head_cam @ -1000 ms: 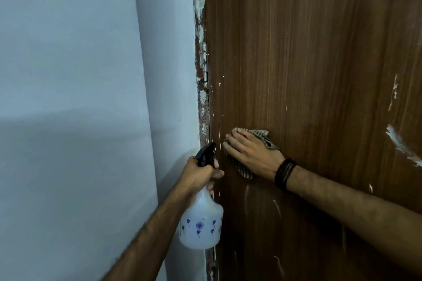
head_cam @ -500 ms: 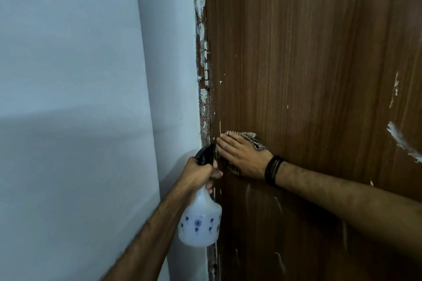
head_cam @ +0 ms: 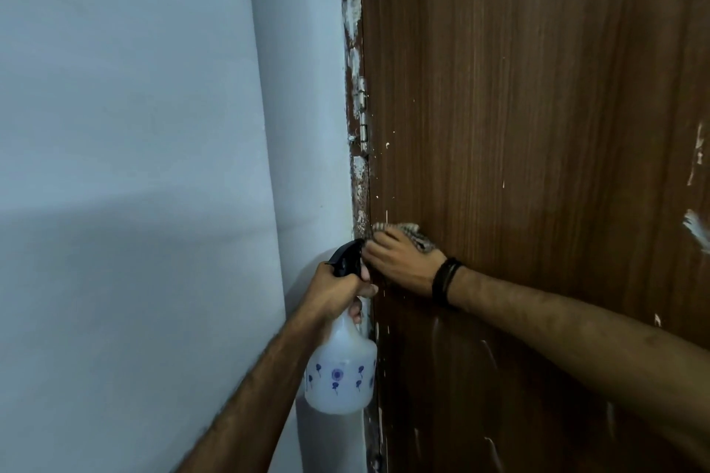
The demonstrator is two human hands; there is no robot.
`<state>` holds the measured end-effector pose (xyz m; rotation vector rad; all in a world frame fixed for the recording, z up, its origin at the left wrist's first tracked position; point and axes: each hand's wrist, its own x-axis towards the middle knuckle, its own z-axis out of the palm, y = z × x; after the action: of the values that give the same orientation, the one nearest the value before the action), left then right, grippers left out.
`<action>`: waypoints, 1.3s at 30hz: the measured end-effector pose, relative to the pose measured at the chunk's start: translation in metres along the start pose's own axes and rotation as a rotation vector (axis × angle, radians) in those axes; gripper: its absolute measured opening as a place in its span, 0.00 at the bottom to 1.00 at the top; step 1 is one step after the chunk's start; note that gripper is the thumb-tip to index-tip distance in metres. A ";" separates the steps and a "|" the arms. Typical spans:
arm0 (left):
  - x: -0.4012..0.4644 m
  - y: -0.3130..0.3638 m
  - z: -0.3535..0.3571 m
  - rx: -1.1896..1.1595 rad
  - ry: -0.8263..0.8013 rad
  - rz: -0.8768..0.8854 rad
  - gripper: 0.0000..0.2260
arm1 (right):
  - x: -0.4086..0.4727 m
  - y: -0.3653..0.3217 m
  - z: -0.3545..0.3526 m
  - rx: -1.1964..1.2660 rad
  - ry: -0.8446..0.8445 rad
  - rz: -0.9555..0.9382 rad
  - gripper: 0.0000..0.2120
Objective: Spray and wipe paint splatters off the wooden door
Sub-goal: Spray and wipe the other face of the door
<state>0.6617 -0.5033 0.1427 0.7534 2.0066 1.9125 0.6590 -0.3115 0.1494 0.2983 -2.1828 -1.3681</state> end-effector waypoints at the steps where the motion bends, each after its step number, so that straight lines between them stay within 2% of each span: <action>1: 0.000 0.000 0.000 0.004 0.000 -0.005 0.10 | -0.005 -0.004 -0.002 0.026 -0.032 -0.036 0.20; 4: 0.000 0.003 0.000 0.004 0.000 -0.007 0.10 | 0.006 0.009 -0.005 0.011 0.006 -0.043 0.16; 6: 0.001 0.008 -0.001 0.002 -0.001 0.006 0.10 | 0.029 0.039 -0.017 0.027 0.041 0.095 0.21; 8: 0.003 0.016 -0.003 -0.010 -0.005 0.020 0.10 | 0.051 0.072 -0.037 0.061 0.073 0.206 0.21; 12: 0.007 0.027 -0.009 -0.029 0.022 0.053 0.10 | 0.064 0.082 -0.039 0.047 0.123 0.254 0.19; 15: 0.004 0.022 -0.011 -0.023 0.021 0.043 0.10 | 0.038 0.043 -0.019 0.025 0.042 0.127 0.22; 18: -0.003 0.008 -0.009 -0.020 0.027 0.008 0.10 | 0.000 -0.006 -0.009 0.051 -0.074 -0.095 0.19; 20: -0.005 -0.002 -0.006 -0.013 0.017 -0.019 0.10 | -0.014 -0.020 -0.008 0.041 -0.099 -0.121 0.18; 22: -0.007 -0.011 -0.002 -0.009 -0.001 -0.046 0.09 | -0.020 -0.010 -0.012 0.041 -0.112 -0.034 0.21; 24: -0.008 -0.021 0.002 -0.001 -0.023 -0.070 0.09 | -0.024 0.012 -0.024 0.069 -0.037 0.163 0.29; 27: -0.010 -0.037 0.008 -0.005 -0.042 -0.096 0.09 | -0.036 0.036 -0.033 0.109 0.103 0.368 0.24; 33: -0.014 -0.070 0.025 0.010 -0.090 -0.155 0.08 | -0.089 0.001 -0.016 0.118 0.078 0.251 0.24; 39: -0.013 -0.094 0.044 0.013 -0.174 -0.173 0.08 | -0.094 0.004 -0.019 0.128 0.111 0.288 0.26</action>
<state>0.6789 -0.4723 0.0443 0.6984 1.9124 1.6790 0.7474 -0.2814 0.1284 0.0978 -2.1273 -1.0336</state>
